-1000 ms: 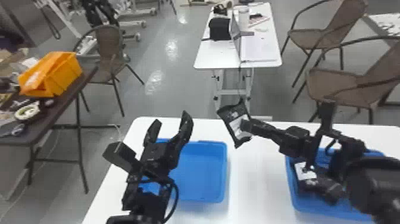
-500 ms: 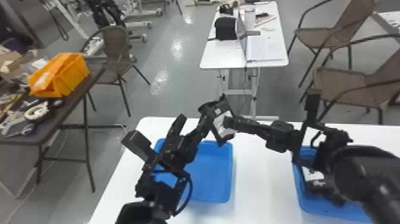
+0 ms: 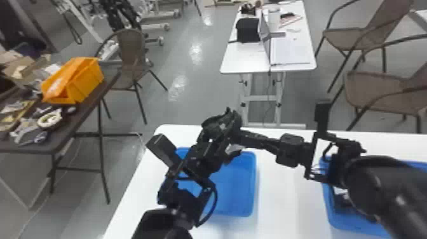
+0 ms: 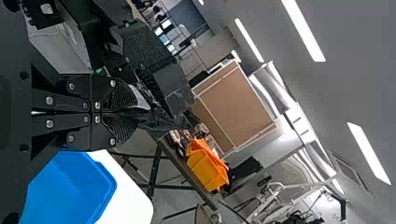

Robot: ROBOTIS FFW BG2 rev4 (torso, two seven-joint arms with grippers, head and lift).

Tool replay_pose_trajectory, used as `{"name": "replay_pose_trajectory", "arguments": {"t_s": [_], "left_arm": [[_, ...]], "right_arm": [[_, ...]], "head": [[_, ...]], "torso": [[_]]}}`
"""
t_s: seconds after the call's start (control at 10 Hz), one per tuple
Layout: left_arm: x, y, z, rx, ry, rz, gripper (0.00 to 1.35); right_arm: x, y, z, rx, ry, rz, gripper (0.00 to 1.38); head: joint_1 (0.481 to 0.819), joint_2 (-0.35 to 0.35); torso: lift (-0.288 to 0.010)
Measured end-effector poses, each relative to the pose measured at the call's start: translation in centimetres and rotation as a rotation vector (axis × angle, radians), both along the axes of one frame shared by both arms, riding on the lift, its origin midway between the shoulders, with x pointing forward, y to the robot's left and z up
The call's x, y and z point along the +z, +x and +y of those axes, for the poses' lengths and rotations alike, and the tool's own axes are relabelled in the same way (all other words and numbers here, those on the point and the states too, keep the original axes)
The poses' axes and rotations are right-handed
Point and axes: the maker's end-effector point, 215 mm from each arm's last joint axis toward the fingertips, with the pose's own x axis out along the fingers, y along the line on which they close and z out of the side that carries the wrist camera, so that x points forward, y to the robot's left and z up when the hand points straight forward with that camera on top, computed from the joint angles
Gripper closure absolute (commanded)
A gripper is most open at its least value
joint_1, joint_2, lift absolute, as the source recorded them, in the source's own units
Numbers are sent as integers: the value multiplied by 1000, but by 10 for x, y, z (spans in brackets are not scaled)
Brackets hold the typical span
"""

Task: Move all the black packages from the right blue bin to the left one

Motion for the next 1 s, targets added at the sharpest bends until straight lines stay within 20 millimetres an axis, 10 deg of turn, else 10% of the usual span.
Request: {"name": "replay_pose_trajectory", "arguments": {"t_s": [0.8, 1.0], "left_arm": [[21, -1, 21, 71, 26, -82, 1220], [23, -1, 24, 83, 20, -94, 1220]], "right_arm": [[4, 26, -24, -96, 8, -32, 1165], [4, 34, -29, -116, 17, -33, 105]], "head": [[695, 237], [695, 232]], "torso": [[0], [0]]}}
